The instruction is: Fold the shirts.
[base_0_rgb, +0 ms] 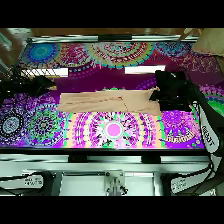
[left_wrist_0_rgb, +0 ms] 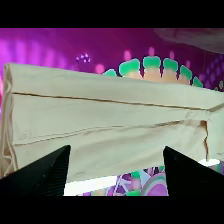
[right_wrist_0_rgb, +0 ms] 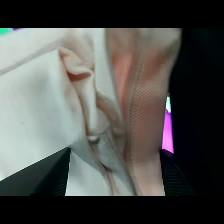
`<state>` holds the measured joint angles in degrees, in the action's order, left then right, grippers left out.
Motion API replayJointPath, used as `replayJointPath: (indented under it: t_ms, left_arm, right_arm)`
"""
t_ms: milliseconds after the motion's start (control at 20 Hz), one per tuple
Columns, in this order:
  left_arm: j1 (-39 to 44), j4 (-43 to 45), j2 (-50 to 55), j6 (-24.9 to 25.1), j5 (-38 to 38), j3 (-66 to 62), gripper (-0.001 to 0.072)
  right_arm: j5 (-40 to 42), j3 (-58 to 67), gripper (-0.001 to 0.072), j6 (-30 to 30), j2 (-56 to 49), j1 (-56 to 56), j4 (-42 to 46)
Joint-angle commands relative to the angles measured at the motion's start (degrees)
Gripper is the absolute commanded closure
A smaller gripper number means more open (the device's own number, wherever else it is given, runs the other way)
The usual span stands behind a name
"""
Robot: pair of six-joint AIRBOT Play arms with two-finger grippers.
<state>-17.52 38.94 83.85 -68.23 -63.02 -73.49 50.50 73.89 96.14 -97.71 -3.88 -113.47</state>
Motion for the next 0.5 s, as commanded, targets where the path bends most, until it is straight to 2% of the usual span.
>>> replayJointPath:
  t_ms: [0,150,200,300,350,400,450]
  left_arm:
    - [0.1,0.0,-2.0,0.0,-0.5,-0.2,0.0036]
    - [0.2,-2.6,-2.3,0.0,-1.1,-0.2,0.0035]
    - [0.4,-3.5,-2.5,0.1,-1.1,-0.2,0.0036]
    - [0.9,-5.1,-2.5,0.5,-1.1,-0.2,0.0037]
    - [1.4,-5.1,-2.5,0.7,-1.1,-0.2,0.0042]
    - [2.1,-5.1,-2.5,1.7,-1.2,-0.2,0.0085]
    - [3.4,-5.1,-2.5,2.9,-1.2,-0.1,0.0202]
  right_arm:
    - [0.3,0.0,0.0051,-1.0,-1.8,1.4,0.1]
    - [1.4,0.0,0.0056,-1.0,-3.0,4.0,-2.0]
    - [1.4,0.0,0.0161,-1.0,-2.9,4.8,-2.0]
    - [1.4,0.0,0.0605,-1.0,-1.8,5.5,-2.1]
    - [1.3,0.0,0.0644,-1.0,-0.8,5.5,-2.5]
    - [1.1,0.0,0.0645,-0.8,0.8,5.5,-2.5]
    - [1.0,0.0,0.0645,0.2,2.6,5.5,-2.4]
